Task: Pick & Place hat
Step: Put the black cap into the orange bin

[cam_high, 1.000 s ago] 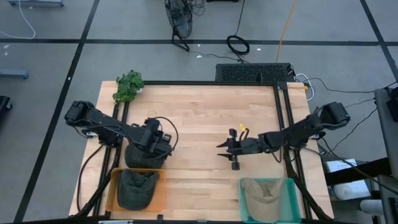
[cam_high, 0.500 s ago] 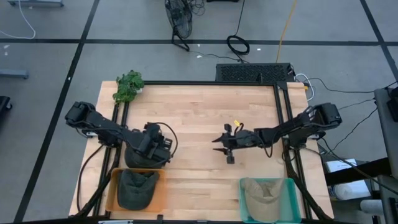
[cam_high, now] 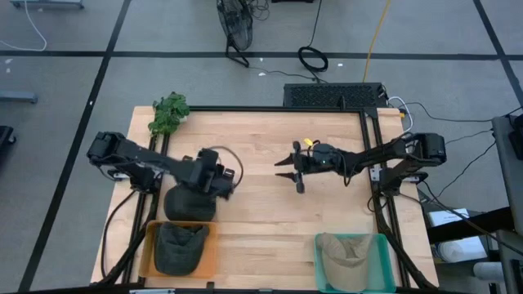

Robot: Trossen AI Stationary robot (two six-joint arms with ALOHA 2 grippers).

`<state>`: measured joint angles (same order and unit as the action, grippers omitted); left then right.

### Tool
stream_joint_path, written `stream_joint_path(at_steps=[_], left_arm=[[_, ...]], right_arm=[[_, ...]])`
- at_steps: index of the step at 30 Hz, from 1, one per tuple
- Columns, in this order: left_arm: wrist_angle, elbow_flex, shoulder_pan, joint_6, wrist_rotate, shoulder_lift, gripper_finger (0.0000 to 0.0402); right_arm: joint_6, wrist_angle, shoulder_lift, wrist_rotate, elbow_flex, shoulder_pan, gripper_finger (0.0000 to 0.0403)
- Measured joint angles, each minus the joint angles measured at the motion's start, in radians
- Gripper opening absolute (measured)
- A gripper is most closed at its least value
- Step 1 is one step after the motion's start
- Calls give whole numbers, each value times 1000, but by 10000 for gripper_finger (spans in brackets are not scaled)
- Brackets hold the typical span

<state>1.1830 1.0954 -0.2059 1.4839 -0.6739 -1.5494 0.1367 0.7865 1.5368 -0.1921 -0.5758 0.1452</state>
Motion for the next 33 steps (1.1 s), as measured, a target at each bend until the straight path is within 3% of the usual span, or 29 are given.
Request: stream_joint_path(at_steps=[2,4,9,12,17,28,33], left_arm=[[18,0,50,-29,200,0,163],[49,0,77,-32,308,0,163],[142,0,56,78,343,0,163],[197,0,60,43,429,0,163],[219,0,50,-40,419,0,163],[249,0,-108,-615,451,0,163],[272,0,-205,-1100,526,0,163]], right_arm=[[8,-16,0,-46,0,32,139],[7,-32,0,-69,0,59,139],[7,34,-1,-72,0,118,139],[-19,113,-10,-74,0,152,139],[-119,139,-24,-75,1,186,139],[-171,103,-24,-76,0,144,139],[-169,100,-24,-76,0,120,139]])
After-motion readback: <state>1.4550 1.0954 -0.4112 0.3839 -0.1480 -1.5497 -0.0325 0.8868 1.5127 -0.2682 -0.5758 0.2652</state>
